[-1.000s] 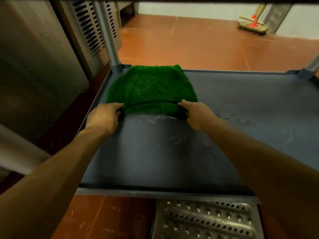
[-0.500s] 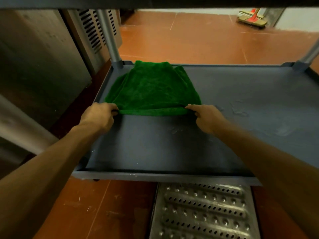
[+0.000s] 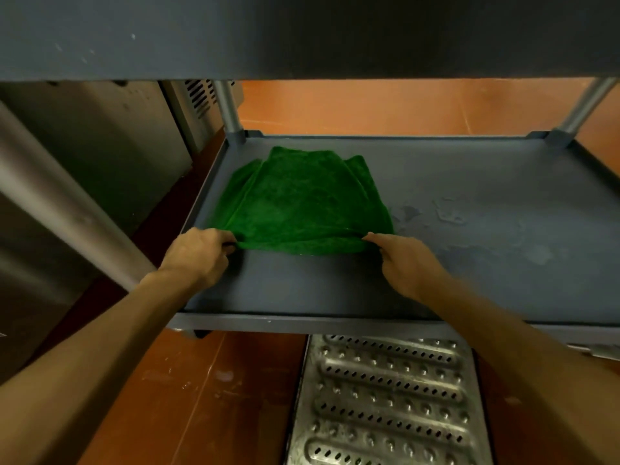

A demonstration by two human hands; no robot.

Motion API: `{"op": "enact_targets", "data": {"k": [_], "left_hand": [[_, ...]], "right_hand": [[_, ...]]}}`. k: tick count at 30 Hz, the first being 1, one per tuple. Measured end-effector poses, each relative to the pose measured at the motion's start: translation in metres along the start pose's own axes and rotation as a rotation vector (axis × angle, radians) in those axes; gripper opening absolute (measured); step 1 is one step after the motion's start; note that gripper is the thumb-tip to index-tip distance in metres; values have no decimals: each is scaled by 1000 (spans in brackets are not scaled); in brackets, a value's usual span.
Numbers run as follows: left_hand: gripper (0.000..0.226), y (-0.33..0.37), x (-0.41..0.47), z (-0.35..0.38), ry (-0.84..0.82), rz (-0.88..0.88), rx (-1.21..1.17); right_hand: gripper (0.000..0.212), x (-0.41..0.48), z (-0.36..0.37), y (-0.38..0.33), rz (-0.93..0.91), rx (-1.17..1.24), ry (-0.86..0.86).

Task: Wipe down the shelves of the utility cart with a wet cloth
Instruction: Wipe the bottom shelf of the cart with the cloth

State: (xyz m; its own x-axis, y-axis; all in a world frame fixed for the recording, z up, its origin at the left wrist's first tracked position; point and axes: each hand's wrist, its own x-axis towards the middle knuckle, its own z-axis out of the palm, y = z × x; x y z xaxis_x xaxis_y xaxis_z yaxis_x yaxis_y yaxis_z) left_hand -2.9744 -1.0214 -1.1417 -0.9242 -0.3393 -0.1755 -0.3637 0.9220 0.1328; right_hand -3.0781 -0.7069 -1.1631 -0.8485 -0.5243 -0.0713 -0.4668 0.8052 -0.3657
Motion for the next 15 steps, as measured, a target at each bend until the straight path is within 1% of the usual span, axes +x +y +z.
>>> {"op": "enact_targets", "data": {"k": [3, 5, 10, 12, 15], "left_hand": [[32, 0, -17, -6, -28, 46, 35], [31, 1, -31, -9, -57, 87, 44], [30, 5, -65, -11, -99, 160, 50], [30, 7, -79, -12, -59, 172, 60], [25, 11, -100, -18, 37, 197, -4]], "right_hand": [[46, -16, 1, 0, -39, 15, 60], [43, -24, -1, 3, -63, 31, 63], [41, -38, -18, 7, -10, 147, -57], [40, -46, -24, 6, -5, 173, -70], [38, -61, -32, 3, -3, 225, -75]]}}
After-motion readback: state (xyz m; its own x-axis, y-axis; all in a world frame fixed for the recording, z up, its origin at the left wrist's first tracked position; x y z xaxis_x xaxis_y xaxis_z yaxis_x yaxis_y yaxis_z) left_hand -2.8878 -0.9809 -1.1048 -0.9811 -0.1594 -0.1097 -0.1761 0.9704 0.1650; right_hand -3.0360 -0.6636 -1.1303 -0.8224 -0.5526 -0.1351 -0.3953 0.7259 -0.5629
